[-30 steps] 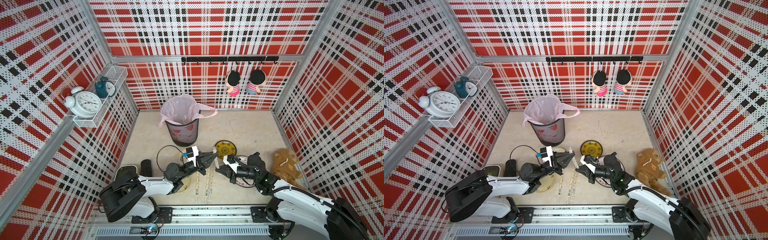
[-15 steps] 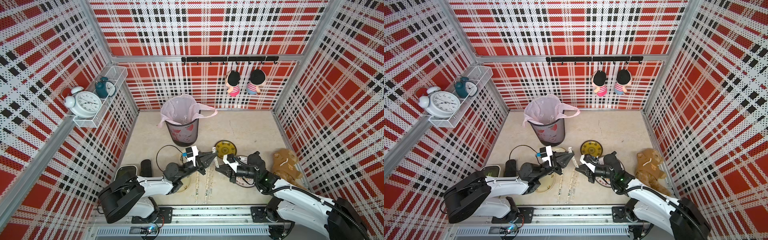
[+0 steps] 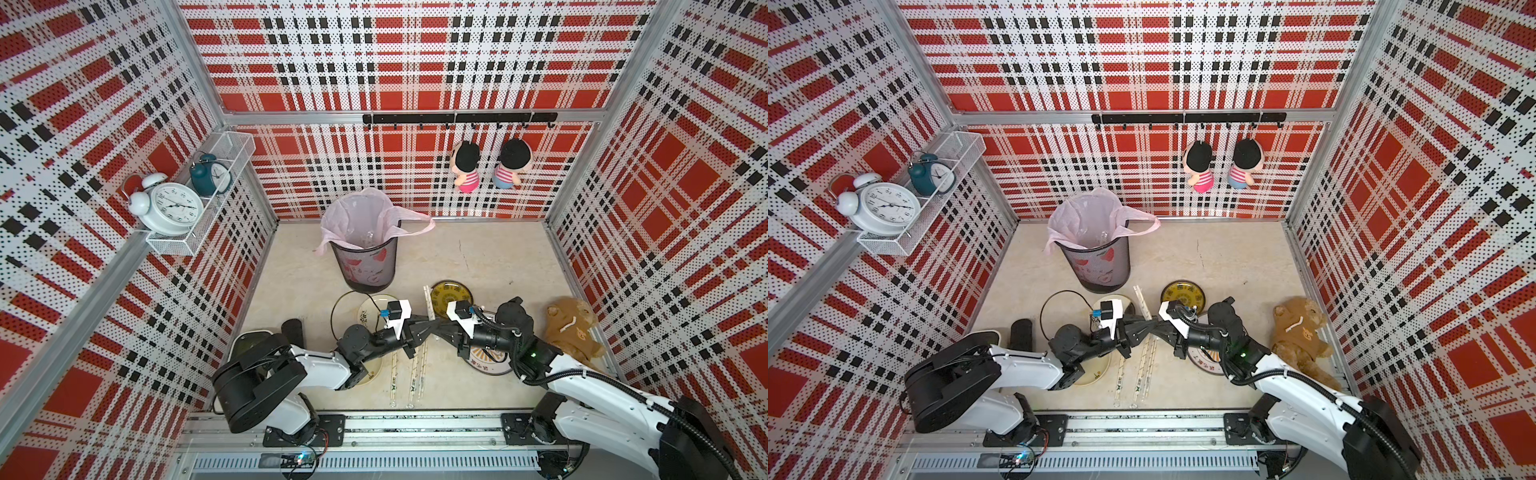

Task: Remove the packaging of disposable chopsticks
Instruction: Remove the packet bag from the disposable chopsticks.

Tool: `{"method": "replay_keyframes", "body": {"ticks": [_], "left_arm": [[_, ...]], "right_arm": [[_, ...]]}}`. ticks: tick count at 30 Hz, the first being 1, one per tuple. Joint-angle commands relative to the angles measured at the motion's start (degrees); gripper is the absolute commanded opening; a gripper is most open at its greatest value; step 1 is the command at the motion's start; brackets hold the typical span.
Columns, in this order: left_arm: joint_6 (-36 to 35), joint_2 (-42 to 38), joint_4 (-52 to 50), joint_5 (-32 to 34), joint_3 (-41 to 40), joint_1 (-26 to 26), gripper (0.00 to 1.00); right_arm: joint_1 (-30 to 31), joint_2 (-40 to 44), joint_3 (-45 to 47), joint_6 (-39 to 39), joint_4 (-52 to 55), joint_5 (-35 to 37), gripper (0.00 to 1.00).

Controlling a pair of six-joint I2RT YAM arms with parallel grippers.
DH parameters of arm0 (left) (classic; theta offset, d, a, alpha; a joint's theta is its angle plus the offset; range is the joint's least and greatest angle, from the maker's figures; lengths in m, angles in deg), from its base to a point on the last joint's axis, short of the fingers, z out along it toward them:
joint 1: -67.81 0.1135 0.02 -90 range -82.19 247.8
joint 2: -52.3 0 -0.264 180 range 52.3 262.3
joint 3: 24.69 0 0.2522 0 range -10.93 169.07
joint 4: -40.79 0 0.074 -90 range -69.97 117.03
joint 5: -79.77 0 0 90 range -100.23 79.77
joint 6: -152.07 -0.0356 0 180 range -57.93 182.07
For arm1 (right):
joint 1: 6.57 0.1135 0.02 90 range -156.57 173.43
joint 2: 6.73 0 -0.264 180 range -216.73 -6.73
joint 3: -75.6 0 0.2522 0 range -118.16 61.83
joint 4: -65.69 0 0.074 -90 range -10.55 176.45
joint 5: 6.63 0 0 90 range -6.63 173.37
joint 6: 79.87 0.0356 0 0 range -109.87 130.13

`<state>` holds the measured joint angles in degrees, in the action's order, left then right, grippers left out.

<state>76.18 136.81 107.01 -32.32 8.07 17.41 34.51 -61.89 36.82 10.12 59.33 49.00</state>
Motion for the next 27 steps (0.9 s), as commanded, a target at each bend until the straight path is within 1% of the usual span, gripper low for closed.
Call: {"method": "replay_keyframes", "body": {"ticks": [1, 7, 9, 10, 13, 14, 17, 18, 21, 22, 24, 26, 27], "left_arm": [[-0.4, 1.5, -10.9, -0.6, -4.0, 1.4, 0.11], [0.5, -2.3, -9.8, -2.3, -4.0, 2.7, 0.12], [0.6, -3.5, -9.9, -3.2, -3.5, 2.6, 0.15], [0.7, -4.2, -9.7, -3.5, -3.0, 2.7, 0.18], [0.8, -7.1, -9.7, -3.3, -1.9, 2.7, 0.34], [0.8, -8.1, -9.7, -3.1, -1.5, 2.8, 0.42], [1.1, -11.1, -10.1, -0.8, -0.3, 3.2, 0.63], [1.1, -12.0, -11.0, -0.1, 0.4, 3.4, 0.67], [0.3, -14.4, -13.1, 0.9, 3.2, 4.0, 0.75], [0.3, -15.0, -13.3, 0.6, 4.1, 4.2, 0.79], [0.1, -15.6, -14.5, -0.1, 6.1, 4.4, 0.82], [-0.5, -16.0, -15.4, 0.7, 7.9, 4.5, 0.89], [-0.8, -16.0, -15.9, 1.3, 9.0, 4.6, 0.91]], "right_arm": [[0.1, 2.2, -3.7, -0.7, -14.8, -3.1, 0.0], [0.1, 1.4, -1.1, 0.1, -16.4, -1.9, 0.0], [0.2, 0.8, 0.3, 0.4, -17.4, -1.2, 0.0], [0.2, 0.4, 1.1, 0.6, -17.9, -0.8, 0.0], [0.1, -1.5, 2.7, 0.8, -19.1, -0.2, 0.0], [0.2, -2.1, 3.0, 0.8, -19.5, 0.0, 0.0], [0.1, -3.4, 3.9, 0.9, -19.7, 0.2, 0.0], [0.1, -3.6, 4.1, 0.8, -20.0, 0.1, 0.0], [0.1, -4.4, 4.6, 0.8, -20.2, 0.2, 0.0], [0.1, -4.6, 4.6, 0.7, -20.1, 0.1, 0.0], [0.1, -4.9, 4.6, 0.4, -19.6, 0.2, 0.0], [0.2, -5.0, 4.5, 0.3, -19.1, 0.6, 0.0], [0.1, -5.0, 4.6, 0.1, -18.9, 0.7, 0.0]]}}
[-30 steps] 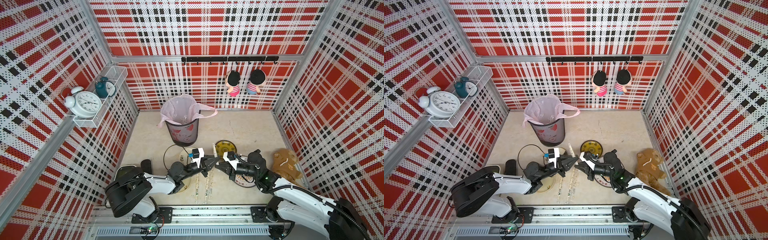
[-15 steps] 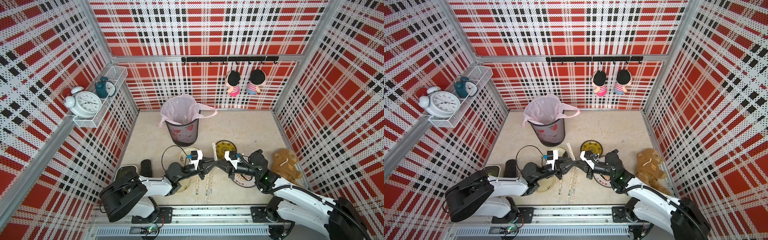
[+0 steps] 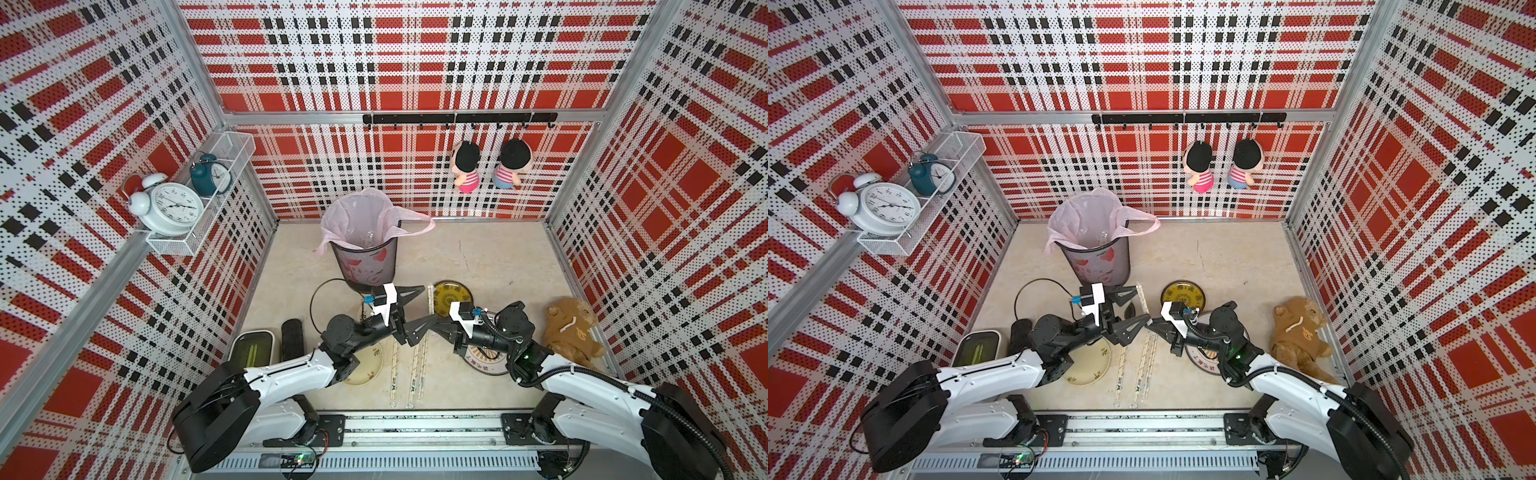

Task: Remove the packaging of disposable chopsticks
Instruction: Remove the packet bag from the disposable chopsticks.

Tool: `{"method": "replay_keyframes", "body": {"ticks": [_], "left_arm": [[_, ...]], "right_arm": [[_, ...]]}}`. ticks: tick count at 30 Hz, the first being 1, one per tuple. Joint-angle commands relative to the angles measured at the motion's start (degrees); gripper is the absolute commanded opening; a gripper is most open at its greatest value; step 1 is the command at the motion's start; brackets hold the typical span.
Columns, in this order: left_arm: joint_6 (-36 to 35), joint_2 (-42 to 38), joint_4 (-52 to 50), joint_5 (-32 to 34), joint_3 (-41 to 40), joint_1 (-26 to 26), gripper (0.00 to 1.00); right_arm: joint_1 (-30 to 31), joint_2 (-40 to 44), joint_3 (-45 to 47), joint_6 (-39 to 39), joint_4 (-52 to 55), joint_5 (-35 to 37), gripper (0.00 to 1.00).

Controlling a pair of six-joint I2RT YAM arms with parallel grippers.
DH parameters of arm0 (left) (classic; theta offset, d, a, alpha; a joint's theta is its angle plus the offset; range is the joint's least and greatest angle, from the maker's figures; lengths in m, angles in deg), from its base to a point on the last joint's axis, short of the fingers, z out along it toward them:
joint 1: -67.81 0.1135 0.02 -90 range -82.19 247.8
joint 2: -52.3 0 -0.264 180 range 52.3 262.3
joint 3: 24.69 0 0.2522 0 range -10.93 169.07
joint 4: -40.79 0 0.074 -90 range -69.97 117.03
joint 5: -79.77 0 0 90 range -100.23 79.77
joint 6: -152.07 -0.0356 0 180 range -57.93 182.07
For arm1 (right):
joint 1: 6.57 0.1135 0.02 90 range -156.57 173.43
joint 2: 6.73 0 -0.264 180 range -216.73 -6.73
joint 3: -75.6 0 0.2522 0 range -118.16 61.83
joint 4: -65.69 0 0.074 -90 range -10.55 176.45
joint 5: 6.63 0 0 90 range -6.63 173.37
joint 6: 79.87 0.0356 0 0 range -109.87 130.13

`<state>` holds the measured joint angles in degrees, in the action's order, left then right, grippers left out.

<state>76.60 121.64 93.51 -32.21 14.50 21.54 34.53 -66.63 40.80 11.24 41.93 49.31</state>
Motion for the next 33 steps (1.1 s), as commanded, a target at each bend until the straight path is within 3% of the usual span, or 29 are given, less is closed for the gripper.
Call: {"method": "replay_keyframes", "body": {"ticks": [1, 8, 11, 15, 18, 25, 33], "left_arm": [[-1.4, -0.6, -2.7, 1.0, 3.7, 0.7, 0.91], [-0.6, -0.3, -2.4, -2.5, 7.7, 1.6, 0.78], [-0.4, -0.8, -1.6, -3.2, 7.4, 1.6, 0.66], [-0.5, -1.1, -1.7, -3.4, 6.6, 1.7, 0.31], [-0.5, -0.6, -2.2, -3.2, 5.7, 1.7, 0.12], [-0.7, 1.2, -2.6, -3.8, 3.1, 1.3, 0.15], [-1.9, 5.1, -3.4, -1.3, 0.8, -1.7, 0.1]], "right_arm": [[0.1, -0.2, 0.7, -1.1, -1.4, 0.4, 0.0], [0.1, -0.1, 1.3, -1.1, -1.4, 0.8, 0.0], [0.1, -0.1, 1.1, -1.2, -1.1, 0.8, 0.0], [0.1, 0.0, 0.9, -1.1, -1.1, 0.7, 0.0], [0.1, 0.1, 0.7, -0.9, -1.3, 0.5, 0.0], [0.1, 1.2, -0.3, -0.2, -1.9, 0.0, 0.0], [0.1, 2.4, -2.7, 0.2, -2.5, -0.6, 0.0]]}}
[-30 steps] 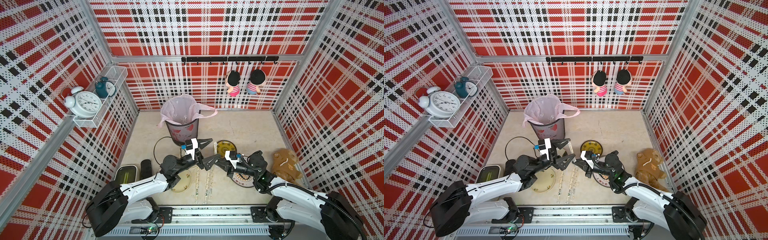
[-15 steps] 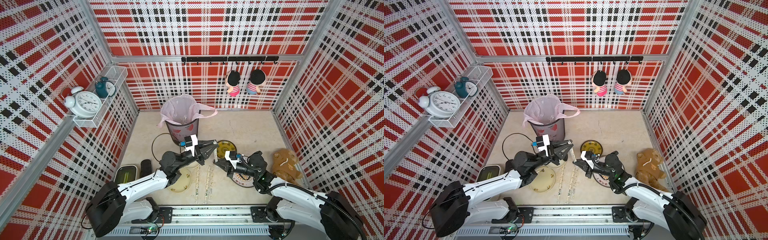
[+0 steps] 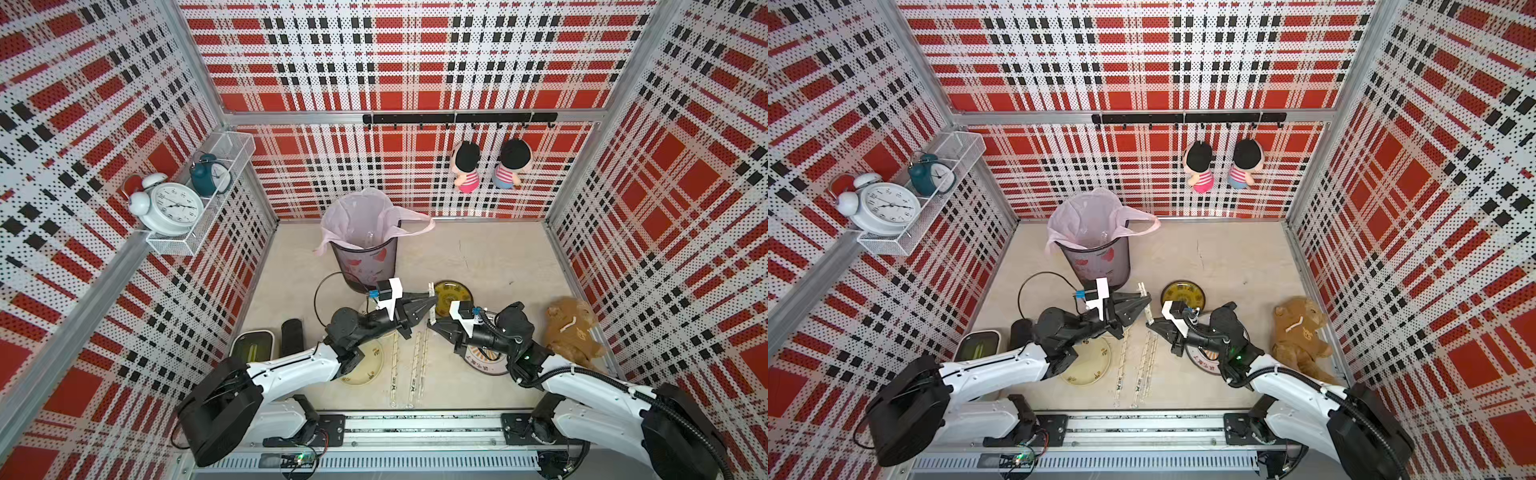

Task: Remove the packaging of disposable chopsticks
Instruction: Remove the packet bag from the disposable chopsticks.

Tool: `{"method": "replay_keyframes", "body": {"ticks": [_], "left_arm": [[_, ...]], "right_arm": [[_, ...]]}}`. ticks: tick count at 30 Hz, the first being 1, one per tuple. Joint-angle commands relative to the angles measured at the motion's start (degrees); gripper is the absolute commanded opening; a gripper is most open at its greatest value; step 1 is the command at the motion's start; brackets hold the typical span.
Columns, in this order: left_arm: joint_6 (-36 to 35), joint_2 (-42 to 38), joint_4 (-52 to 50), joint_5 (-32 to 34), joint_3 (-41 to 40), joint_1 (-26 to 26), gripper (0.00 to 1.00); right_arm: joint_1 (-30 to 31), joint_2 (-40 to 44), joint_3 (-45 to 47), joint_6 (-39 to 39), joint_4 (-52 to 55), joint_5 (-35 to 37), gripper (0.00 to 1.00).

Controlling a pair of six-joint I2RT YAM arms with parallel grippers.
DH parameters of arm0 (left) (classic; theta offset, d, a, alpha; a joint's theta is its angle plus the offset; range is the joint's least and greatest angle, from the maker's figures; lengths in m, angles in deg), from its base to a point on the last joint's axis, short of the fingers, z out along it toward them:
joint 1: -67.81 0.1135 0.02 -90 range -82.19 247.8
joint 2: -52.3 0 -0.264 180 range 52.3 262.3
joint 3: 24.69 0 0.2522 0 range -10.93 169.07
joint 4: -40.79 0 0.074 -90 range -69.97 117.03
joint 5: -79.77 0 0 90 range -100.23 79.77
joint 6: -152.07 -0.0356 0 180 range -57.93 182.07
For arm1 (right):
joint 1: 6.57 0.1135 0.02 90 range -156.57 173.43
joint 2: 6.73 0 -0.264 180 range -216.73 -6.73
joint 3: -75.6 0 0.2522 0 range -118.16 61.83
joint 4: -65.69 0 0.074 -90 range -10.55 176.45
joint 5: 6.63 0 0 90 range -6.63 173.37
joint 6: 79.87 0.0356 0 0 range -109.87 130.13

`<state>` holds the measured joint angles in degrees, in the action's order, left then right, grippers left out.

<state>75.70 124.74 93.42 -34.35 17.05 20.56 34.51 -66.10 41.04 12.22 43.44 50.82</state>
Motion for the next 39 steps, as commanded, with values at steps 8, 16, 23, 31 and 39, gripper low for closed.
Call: {"method": "replay_keyframes", "body": {"ticks": [8, 16, 23, 31, 39], "left_arm": [[-1.1, 4.0, -1.7, 1.5, -4.7, -1.1, 0.1], [0.7, 8.4, 2.1, -0.5, -6.3, -1.3, 0.13], [1.2, 9.8, 3.1, -0.2, -6.7, -0.8, 0.09], [1.3, 10.3, 3.0, -0.8, -6.9, -0.8, 0.18], [0.5, 5.1, -1.6, -4.2, -4.2, 2.0, 0.26]], "right_arm": [[0.2, 1.8, -4.4, -1.0, -3.4, -2.0, 0.0], [0.1, 1.6, -4.6, -0.5, -4.1, -1.9, 0.0], [0.2, 2.1, -4.4, -0.4, -3.5, -1.5, 0.0], [0.1, 2.4, -3.1, -0.3, -3.7, -0.8, 0.0], [0.1, 0.8, 1.3, 1.5, -6.6, 1.5, 0.0]]}}
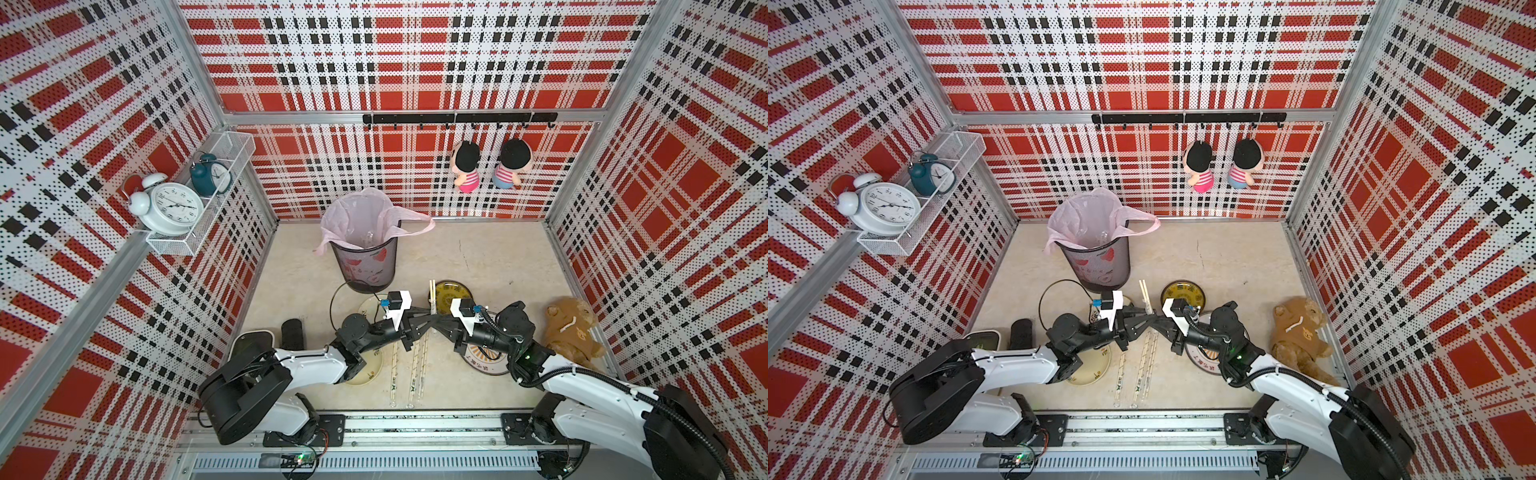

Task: Remove the packaging of disposable chopsticks
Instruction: Remove the packet bag from the disposable chopsticks.

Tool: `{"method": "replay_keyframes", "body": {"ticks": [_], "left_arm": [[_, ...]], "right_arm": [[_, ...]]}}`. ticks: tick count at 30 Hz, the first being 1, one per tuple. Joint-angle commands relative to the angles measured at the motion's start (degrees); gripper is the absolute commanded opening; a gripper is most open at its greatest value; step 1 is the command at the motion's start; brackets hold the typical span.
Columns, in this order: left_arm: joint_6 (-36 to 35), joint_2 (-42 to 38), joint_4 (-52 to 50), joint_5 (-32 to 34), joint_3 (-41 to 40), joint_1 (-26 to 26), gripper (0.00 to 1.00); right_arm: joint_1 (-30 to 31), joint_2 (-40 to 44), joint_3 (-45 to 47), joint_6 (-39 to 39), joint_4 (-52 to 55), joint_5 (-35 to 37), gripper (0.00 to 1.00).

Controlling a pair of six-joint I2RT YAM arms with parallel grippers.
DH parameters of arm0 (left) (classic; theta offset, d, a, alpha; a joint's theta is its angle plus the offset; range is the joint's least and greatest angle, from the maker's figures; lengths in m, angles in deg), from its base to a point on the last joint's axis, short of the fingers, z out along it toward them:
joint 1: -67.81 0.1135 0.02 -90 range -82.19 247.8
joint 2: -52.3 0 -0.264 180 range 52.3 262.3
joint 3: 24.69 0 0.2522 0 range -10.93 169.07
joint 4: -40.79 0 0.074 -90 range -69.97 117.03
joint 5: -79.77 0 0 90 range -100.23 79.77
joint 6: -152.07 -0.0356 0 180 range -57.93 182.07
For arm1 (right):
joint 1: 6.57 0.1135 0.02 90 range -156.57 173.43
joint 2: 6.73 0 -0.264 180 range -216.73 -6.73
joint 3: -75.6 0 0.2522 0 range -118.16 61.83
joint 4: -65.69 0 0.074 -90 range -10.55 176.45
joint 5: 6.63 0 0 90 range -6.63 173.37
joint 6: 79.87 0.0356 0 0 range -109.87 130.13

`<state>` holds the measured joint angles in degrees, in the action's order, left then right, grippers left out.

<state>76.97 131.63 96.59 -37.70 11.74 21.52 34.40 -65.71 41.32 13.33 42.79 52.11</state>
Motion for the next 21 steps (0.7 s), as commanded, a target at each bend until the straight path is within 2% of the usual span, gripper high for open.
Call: {"method": "replay_keyframes", "body": {"ticks": [1, 2, 4, 7, 8, 10, 14, 18, 21], "left_arm": [[-0.9, -2.4, -5.1, -0.8, 1.5, 1.0, 0.32], [-1.0, -2.9, -5.1, -0.9, 1.8, 0.9, 0.38], [-1.2, -4.0, -5.1, -1.0, 2.3, 0.8, 0.58], [-1.6, -6.0, -5.1, -0.3, 3.0, 0.6, 0.75], [-1.7, -6.6, -5.1, 0.3, 3.3, 0.7, 0.79], [-2.1, -7.4, -5.2, 0.6, 4.4, 0.7, 0.8], [-2.2, -7.2, -5.2, 0.3, 7.2, 0.8, 0.72], [-2.0, -6.2, -5.0, 0.6, 7.9, 0.9, 0.33], [-1.7, -5.0, -5.0, 0.3, 7.6, 0.9, 0.2]], "right_arm": [[0.2, -0.1, 1.3, 0.3, -6.1, 0.5, 0.0], [0.2, -0.5, 1.6, 0.4, -6.4, 0.6, 0.0], [0.2, -1.7, 1.9, 0.4, -7.0, 1.0, 0.0], [0.3, -3.0, 1.8, 0.4, -6.9, 0.9, 0.0], [0.3, -3.3, 1.8, 0.4, -6.9, 0.8, 0.0], [0.2, -3.7, 1.9, 0.3, -6.8, 0.5, 0.0], [0.3, -3.5, 2.2, 0.1, -6.8, 0.0, 0.0], [0.3, -2.6, 2.8, 0.1, -6.5, 0.2, 0.0], [0.2, -1.9, 3.0, 0.0, -6.1, 0.1, 0.0]]}}
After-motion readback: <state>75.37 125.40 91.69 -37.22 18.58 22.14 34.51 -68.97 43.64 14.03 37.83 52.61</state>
